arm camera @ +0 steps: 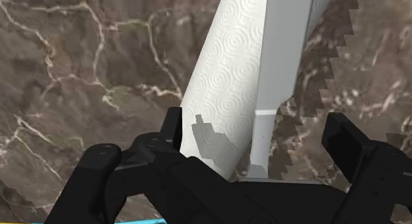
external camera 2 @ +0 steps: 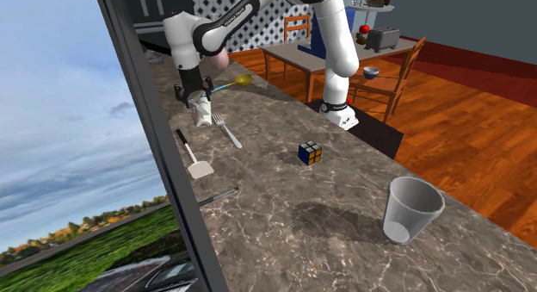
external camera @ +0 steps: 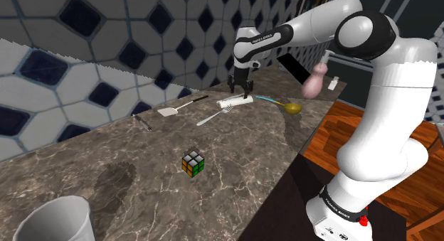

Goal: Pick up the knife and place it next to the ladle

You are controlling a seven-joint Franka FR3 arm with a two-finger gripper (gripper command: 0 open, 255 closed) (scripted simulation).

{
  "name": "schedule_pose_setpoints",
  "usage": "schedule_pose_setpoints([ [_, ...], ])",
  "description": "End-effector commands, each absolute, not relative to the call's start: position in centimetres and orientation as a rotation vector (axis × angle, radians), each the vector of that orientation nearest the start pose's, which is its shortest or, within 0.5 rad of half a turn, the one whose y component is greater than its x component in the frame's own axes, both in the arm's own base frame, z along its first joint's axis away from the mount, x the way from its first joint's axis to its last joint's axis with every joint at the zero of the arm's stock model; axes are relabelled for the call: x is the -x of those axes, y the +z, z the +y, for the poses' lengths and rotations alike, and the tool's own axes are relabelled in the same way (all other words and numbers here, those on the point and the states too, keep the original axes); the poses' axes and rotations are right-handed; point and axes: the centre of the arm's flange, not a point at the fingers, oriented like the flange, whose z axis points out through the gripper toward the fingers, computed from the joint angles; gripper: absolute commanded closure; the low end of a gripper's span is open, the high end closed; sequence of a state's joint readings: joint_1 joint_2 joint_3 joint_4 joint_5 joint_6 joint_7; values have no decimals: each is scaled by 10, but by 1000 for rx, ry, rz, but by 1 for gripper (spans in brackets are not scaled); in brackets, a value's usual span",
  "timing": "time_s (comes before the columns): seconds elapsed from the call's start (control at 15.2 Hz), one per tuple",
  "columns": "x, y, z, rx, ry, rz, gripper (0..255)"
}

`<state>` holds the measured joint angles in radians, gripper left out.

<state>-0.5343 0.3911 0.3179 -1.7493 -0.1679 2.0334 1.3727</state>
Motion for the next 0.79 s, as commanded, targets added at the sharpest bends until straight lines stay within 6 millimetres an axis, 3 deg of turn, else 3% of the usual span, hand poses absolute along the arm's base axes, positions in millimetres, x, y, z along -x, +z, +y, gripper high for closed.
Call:
schedule_pose_setpoints([
  [0.0,-620,364,-162,2321,91,2216,0],
  [0.2,-624,401,-162,2321,91,2216,0],
  [0.73,-624,401,-162,2321,91,2216,0],
])
